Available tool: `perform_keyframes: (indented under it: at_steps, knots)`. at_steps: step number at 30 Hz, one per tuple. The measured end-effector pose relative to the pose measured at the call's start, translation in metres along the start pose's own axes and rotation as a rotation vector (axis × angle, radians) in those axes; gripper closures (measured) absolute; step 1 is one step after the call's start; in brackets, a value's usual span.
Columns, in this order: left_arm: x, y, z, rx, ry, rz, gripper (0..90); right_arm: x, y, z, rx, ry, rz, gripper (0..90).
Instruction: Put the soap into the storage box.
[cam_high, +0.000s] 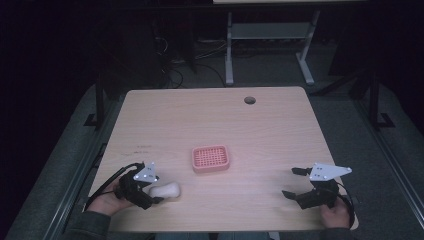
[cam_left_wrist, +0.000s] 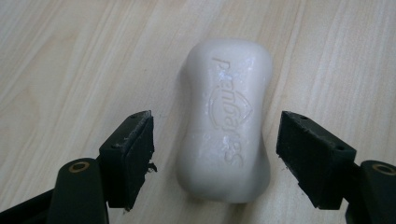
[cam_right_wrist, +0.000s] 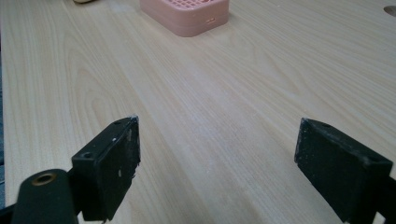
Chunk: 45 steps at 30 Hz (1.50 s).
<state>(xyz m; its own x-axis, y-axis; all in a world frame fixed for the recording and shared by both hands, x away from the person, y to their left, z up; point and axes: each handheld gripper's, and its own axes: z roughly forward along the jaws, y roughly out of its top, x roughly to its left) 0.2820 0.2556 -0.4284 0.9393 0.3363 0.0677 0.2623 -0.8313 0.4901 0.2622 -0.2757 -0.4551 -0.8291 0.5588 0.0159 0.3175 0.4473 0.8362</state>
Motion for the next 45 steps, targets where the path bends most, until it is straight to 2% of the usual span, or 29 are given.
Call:
perform_keyframes:
  at_steps: [14, 23, 35, 45]
  knots:
    - [-0.005, 0.012, 0.01, 0.022, -0.018, 0.032, 29.2, 0.003, 0.002, 0.0, -0.007, 0.008, -0.014, 13.5]
    - [-0.004, 0.01, 0.013, 0.034, -0.028, 0.021, 37.6, 0.005, 0.004, 0.0, -0.013, 0.014, -0.023, 13.5]
    - [-0.003, 0.008, 0.017, 0.046, -0.028, 0.009, 44.3, 0.005, 0.005, -0.001, -0.023, 0.013, -0.029, 13.5]
    - [-0.001, 0.008, 0.021, 0.051, -0.033, -0.001, 45.3, 0.006, 0.006, -0.001, -0.031, 0.014, -0.03, 13.5]
